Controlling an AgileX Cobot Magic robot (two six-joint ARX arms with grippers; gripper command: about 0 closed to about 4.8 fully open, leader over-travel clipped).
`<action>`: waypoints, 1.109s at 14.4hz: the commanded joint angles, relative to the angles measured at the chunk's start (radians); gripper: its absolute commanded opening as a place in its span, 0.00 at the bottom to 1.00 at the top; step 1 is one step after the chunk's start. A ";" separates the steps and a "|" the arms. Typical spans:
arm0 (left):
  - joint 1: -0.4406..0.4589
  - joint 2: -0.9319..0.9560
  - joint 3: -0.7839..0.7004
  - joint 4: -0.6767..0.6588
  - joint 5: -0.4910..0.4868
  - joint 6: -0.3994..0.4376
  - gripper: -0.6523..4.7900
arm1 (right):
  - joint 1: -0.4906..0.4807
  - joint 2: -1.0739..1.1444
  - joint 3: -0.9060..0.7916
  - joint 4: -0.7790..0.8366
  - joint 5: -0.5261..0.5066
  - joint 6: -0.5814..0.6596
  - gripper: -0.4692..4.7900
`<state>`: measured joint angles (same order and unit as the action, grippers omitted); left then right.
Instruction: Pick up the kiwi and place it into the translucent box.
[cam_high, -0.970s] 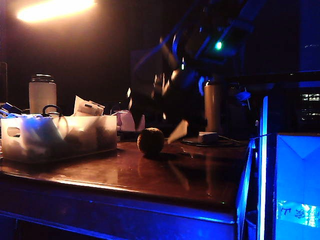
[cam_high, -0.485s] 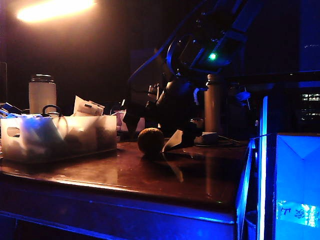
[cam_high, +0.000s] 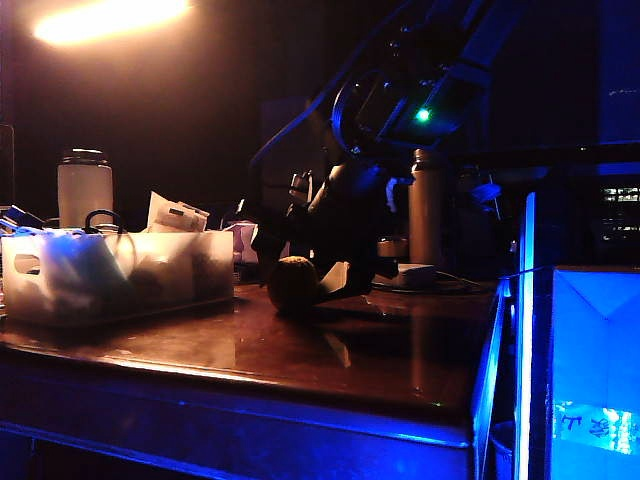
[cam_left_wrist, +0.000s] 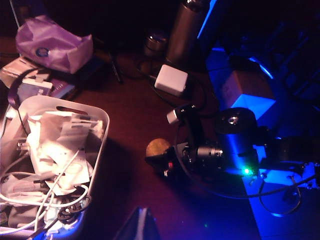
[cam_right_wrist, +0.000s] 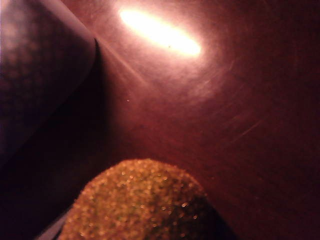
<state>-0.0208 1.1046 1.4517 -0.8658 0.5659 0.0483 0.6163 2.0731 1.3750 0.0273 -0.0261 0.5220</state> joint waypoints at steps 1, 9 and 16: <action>-0.002 -0.002 0.003 0.006 0.008 -0.003 0.11 | 0.000 -0.017 0.013 0.056 -0.041 -0.006 0.67; -0.002 -0.002 0.003 0.005 -0.127 -0.013 0.11 | 0.028 -0.026 0.334 0.061 -0.186 -0.198 0.67; -0.002 -0.002 0.003 -0.011 -0.166 -0.049 0.11 | 0.124 0.187 0.475 0.173 -0.178 -0.213 0.67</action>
<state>-0.0208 1.1046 1.4517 -0.8791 0.4000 0.0029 0.7311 2.2509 1.8256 0.1757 -0.2031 0.3126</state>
